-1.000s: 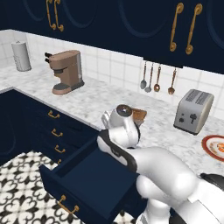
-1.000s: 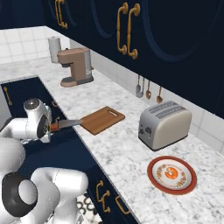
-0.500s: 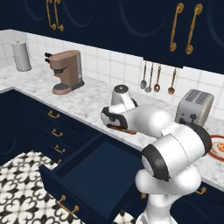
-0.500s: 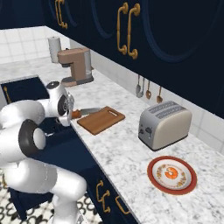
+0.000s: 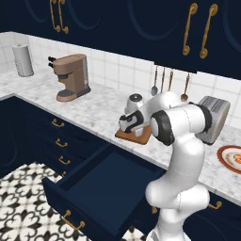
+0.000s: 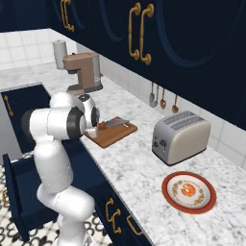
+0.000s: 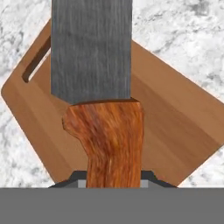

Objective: Pick up the knife from the drawer and place it on the cutting board. Then place the meat from the plate to the cutting board.

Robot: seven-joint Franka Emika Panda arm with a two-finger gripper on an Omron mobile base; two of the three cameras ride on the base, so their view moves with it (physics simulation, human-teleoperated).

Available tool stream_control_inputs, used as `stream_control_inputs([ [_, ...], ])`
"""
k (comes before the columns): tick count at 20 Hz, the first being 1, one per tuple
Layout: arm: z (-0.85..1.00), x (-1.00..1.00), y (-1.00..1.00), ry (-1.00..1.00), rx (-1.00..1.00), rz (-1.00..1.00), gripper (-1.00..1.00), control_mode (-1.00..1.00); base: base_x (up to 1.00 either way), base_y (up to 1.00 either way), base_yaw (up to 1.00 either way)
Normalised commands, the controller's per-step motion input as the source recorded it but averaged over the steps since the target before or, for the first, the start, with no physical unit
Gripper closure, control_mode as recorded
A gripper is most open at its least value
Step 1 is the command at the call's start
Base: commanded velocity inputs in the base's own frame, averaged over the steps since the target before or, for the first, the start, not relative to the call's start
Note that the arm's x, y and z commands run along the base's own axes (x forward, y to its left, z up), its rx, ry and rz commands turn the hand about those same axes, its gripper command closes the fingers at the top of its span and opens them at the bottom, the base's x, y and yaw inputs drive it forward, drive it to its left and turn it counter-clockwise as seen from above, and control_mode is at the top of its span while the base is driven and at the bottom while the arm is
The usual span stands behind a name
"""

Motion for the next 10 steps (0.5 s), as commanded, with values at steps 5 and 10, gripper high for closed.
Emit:
stream_control_inputs([
  [5, -0.16, 1.00, -0.03, 0.01, 0.03, 0.09, 1.00, -1.00, 0.00, 0.00, 0.00],
  [10, -0.31, 0.83, -0.04, 0.10, 0.00, 0.00, -1.00, -1.00, 0.00, 0.00, 0.00],
])
